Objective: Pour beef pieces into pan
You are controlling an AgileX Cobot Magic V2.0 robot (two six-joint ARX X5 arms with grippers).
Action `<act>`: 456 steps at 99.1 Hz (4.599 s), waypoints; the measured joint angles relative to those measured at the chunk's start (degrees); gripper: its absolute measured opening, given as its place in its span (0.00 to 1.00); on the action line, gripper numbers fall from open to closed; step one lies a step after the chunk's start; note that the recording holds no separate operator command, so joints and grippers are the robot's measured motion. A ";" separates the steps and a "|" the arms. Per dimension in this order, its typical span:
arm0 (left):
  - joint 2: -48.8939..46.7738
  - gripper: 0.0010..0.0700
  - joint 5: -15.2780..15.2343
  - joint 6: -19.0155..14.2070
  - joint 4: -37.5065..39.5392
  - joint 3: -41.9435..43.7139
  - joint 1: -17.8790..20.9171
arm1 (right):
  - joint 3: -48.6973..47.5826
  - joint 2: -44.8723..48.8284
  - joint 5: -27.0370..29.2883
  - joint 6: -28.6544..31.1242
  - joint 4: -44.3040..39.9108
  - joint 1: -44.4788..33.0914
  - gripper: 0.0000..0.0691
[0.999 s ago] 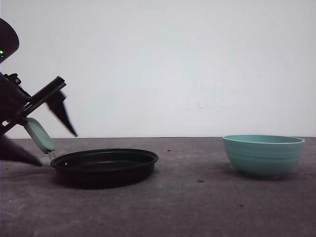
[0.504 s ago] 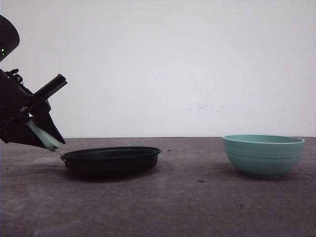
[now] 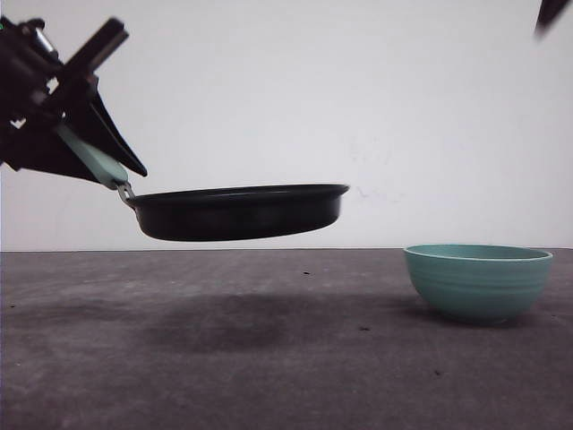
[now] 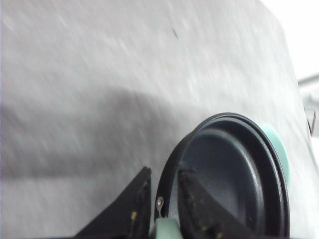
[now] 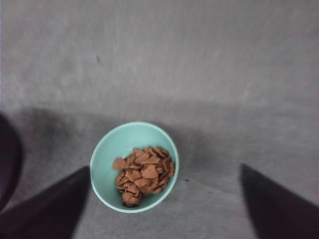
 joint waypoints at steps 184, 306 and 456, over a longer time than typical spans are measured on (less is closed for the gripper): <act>-7.08 0.05 0.94 -0.70 -7.74 0.00 -7.06 | 0.00 17.86 -15.47 2.19 18.40 5.81 0.02; -5.90 0.05 -1.09 3.21 -18.10 9.84 -5.90 | -0.31 14.03 57.13 -43.76 50.53 53.92 0.02; -5.60 0.05 -0.11 2.73 -18.58 14.38 -4.39 | -0.31 13.86 46.62 -64.85 68.94 49.40 0.02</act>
